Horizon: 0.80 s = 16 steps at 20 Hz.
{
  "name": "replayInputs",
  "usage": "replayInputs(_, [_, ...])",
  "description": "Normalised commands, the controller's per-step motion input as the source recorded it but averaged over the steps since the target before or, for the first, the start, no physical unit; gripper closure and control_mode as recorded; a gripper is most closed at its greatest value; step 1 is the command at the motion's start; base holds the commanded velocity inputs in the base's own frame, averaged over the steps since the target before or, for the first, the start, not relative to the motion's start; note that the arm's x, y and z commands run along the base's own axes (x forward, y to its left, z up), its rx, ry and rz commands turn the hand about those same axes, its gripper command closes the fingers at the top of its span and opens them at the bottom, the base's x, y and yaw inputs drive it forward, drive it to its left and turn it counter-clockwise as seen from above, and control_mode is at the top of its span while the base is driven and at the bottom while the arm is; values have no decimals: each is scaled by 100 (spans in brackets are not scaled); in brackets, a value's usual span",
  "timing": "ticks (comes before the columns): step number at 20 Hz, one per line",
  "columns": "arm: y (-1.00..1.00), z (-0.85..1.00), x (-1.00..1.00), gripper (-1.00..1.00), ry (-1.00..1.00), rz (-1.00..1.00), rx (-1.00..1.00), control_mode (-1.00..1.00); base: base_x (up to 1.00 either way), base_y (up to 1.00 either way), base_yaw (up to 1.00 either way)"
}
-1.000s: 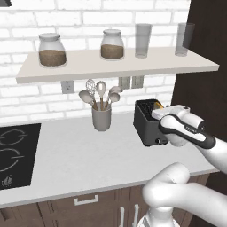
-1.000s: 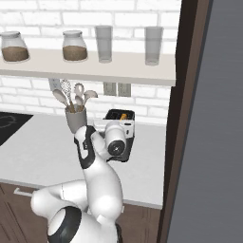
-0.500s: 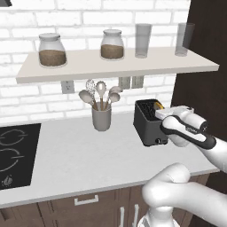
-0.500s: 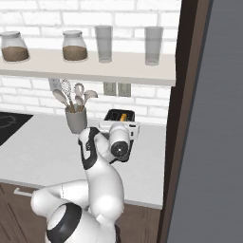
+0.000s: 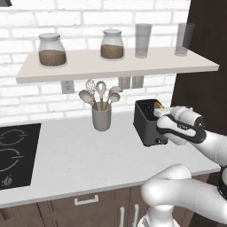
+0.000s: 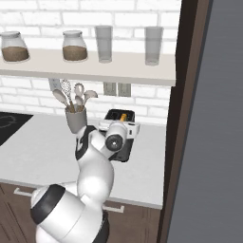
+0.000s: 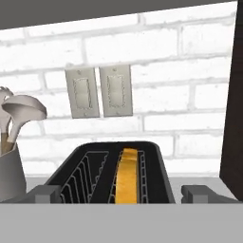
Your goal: Start the toaster. Once the lever pops up, take the bread to the plate on the dining counter.
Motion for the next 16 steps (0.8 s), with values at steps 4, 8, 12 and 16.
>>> replayInputs(4, [0,0,14,-100,10,-4,0,-100,0,0,0])
replayInputs(8, [0,0,23,-100,8,0,0,-100,0,0,0])
replayInputs(12, [0,-2,16,-100,7,0,0,-100,0,0,0])
replayInputs(16, [-14,-14,0,-100,6,0,0,-100,0,0,0])
